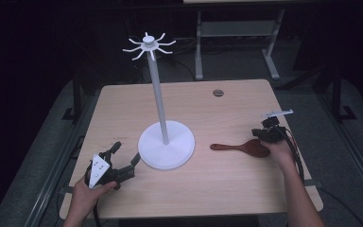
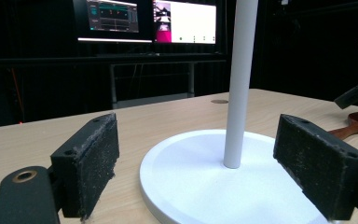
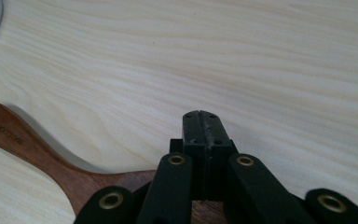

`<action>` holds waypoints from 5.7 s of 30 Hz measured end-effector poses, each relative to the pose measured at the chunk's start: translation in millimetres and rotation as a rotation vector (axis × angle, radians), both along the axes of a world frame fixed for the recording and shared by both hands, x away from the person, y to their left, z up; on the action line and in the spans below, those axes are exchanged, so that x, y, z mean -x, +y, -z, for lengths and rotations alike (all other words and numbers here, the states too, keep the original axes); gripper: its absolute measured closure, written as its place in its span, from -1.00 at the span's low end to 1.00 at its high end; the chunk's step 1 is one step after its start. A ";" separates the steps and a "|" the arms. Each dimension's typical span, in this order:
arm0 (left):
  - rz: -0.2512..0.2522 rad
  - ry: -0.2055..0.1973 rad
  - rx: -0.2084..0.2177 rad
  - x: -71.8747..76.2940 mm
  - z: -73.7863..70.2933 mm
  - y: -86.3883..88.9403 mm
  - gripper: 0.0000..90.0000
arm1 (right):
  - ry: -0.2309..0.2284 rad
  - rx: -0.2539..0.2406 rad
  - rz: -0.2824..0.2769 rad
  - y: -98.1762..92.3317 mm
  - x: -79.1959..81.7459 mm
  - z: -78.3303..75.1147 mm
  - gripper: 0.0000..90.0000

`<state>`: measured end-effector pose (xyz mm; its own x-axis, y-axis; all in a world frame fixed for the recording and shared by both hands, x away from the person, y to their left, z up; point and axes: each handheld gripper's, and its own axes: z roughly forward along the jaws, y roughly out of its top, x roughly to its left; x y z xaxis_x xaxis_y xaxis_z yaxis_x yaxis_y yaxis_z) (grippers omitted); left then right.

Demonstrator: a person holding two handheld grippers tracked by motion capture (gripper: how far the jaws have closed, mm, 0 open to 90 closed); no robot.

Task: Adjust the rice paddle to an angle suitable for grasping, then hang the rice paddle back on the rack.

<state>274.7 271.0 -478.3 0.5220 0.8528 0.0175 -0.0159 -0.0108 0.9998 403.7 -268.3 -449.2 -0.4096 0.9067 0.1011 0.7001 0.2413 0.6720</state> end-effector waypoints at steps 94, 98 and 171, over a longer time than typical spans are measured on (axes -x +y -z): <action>-0.003 -0.011 -0.004 1.7 0.2 1.0 -0.70 | 0.067 0.071 -0.292 13.8 86.7 3.7 1.00; -0.002 -0.012 -0.004 1.6 0.2 0.9 -0.70 | 0.059 0.063 -0.284 12.1 86.6 0.7 1.00; 0.006 -0.010 -0.005 1.0 0.1 0.5 -0.70 | 0.449 0.331 -0.387 122.6 21.7 -12.6 0.66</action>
<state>273.7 271.5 -478.4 0.5265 0.8497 0.0273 -0.0264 -0.0157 0.9995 382.0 -145.7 -436.6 -0.6938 0.7158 0.0793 0.7159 0.6736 0.1836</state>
